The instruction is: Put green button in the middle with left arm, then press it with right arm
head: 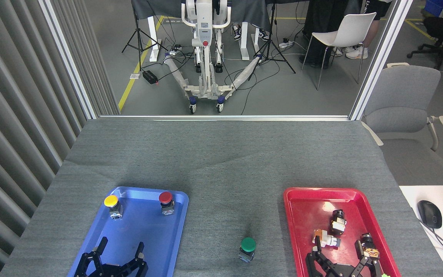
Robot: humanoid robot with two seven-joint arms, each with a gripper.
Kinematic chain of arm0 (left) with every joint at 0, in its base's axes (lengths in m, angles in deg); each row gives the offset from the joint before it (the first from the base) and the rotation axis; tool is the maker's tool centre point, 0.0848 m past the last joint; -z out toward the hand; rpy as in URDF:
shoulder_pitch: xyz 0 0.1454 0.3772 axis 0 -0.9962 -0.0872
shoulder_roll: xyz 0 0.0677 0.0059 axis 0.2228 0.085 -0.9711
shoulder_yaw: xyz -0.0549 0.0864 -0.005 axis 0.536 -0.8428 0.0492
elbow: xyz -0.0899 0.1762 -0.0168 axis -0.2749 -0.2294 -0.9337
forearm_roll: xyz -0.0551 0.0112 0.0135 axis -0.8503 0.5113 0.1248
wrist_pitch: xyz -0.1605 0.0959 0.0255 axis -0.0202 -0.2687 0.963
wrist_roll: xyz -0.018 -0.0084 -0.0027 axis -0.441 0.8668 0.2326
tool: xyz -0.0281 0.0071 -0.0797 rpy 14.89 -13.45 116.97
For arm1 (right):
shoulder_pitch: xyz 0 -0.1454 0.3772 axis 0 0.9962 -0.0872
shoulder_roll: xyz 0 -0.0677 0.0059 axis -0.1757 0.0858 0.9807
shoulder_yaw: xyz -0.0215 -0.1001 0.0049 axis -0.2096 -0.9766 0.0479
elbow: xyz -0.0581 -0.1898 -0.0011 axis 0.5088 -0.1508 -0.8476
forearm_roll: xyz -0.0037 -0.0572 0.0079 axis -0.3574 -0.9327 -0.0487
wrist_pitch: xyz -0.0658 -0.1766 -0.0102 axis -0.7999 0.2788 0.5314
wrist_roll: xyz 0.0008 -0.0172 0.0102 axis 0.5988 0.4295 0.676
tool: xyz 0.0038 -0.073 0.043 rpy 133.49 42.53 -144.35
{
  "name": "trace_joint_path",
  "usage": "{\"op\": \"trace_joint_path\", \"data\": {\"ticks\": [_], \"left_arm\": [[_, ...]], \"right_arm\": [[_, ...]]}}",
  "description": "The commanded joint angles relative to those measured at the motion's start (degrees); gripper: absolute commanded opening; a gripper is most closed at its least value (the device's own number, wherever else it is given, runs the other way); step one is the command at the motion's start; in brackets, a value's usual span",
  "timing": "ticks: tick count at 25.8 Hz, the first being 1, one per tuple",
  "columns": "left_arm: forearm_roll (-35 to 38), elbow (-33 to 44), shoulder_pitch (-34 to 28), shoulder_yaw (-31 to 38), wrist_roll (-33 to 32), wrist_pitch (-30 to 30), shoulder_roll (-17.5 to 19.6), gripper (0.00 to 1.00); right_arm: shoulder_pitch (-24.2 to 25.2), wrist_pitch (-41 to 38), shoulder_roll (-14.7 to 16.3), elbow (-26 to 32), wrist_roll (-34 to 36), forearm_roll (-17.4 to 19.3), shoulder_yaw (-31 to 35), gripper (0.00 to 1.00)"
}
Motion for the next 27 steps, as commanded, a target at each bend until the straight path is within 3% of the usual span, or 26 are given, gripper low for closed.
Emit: {"op": "trace_joint_path", "data": {"ticks": [1,18,27], "left_arm": [[0.0,1.32,-0.89,0.22,0.14,1.69,-0.9,0.99],[-0.09,2.11,-1.95,0.13,1.45,1.87,-0.9,0.98],[0.7,-0.79,1.13,-2.33,-0.57,-5.34,-0.28,0.98]], "right_arm": [[0.15,-0.1,0.64,0.33,0.05,0.87,1.0,1.0],[0.24,-0.37,1.51,0.33,0.14,1.14,0.21,1.0],[-0.29,-0.46,1.52,0.51,0.14,2.19,-4.18,1.0]]}}
